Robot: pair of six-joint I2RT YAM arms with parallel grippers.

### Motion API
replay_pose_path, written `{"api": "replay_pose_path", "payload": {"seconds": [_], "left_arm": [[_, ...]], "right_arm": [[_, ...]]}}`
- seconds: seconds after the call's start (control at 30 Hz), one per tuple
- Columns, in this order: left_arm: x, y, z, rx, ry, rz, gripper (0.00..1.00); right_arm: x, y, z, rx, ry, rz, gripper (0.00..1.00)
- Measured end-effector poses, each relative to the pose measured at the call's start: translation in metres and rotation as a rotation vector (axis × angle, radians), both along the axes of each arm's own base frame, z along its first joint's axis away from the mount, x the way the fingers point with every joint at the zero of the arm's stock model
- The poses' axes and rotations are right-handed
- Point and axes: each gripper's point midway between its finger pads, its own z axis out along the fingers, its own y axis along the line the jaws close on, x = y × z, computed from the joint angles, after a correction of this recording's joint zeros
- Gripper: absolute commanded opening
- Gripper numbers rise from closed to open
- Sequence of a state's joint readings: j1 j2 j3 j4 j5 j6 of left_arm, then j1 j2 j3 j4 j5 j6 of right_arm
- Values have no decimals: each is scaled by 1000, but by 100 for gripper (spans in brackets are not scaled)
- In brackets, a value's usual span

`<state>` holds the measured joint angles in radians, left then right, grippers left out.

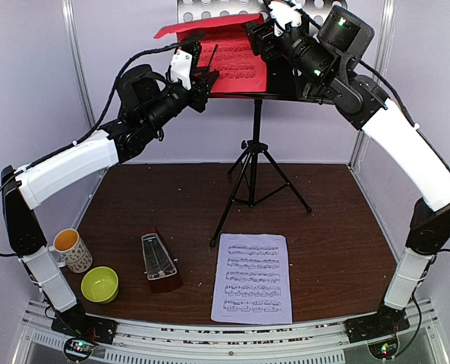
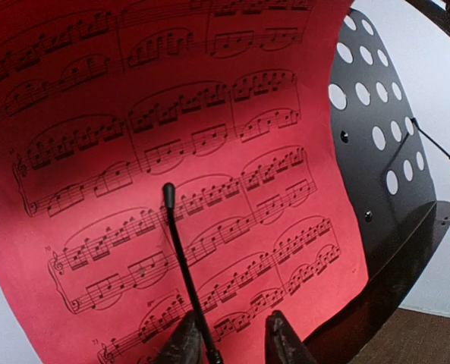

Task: Set up the instrument practice props

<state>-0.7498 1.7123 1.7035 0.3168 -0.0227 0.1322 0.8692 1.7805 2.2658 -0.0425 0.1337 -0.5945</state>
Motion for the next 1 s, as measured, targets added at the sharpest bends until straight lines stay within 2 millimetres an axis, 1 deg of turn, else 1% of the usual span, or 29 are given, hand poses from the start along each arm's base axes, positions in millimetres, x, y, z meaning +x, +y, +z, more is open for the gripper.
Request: {"api": "replay_pose_path", "payload": {"seconds": [0.03, 0.1, 0.27, 0.33, 0.43, 0.57, 0.7, 0.77, 0.83, 0.87, 0.9, 0.93, 1.0], "left_arm": [[0, 0, 0, 1, -1, -1, 40], [-2, 0, 1, 2, -4, -3, 46], [-7, 2, 8, -10, -12, -6, 58], [-11, 4, 13, -16, -19, -8, 62], [-18, 8, 22, -28, -32, -13, 64], [-29, 9, 32, -35, -45, -25, 65], [-40, 9, 46, -41, -54, -38, 65], [-44, 12, 61, -56, -67, -33, 65], [-48, 18, 85, -77, -96, -19, 65], [-51, 22, 103, -96, -123, -10, 65], [-53, 25, 116, -110, -143, -4, 65], [-57, 31, 136, -137, -178, 6, 65], [-61, 39, 160, -171, -222, 18, 65]], "right_arm": [[0, 0, 1, 3, -3, -2, 74], [-1, -1, 3, 8, -8, -3, 77], [-1, -2, 4, 16, -9, -8, 85], [-1, -4, 5, 22, -9, -14, 91], [-2, -6, 7, 32, -11, -19, 95], [-7, -10, 10, 45, -11, -18, 98], [-16, -20, 11, 64, -6, -18, 100], [-21, -26, 11, 71, -6, -16, 100], [-29, -33, 10, 75, -3, -13, 100], [-32, -36, 8, 76, -1, -13, 100], [-36, -40, 5, 77, 3, -11, 100], [-40, -44, 2, 82, 8, -9, 100], [-46, -51, -4, 91, 17, -9, 100]]}}
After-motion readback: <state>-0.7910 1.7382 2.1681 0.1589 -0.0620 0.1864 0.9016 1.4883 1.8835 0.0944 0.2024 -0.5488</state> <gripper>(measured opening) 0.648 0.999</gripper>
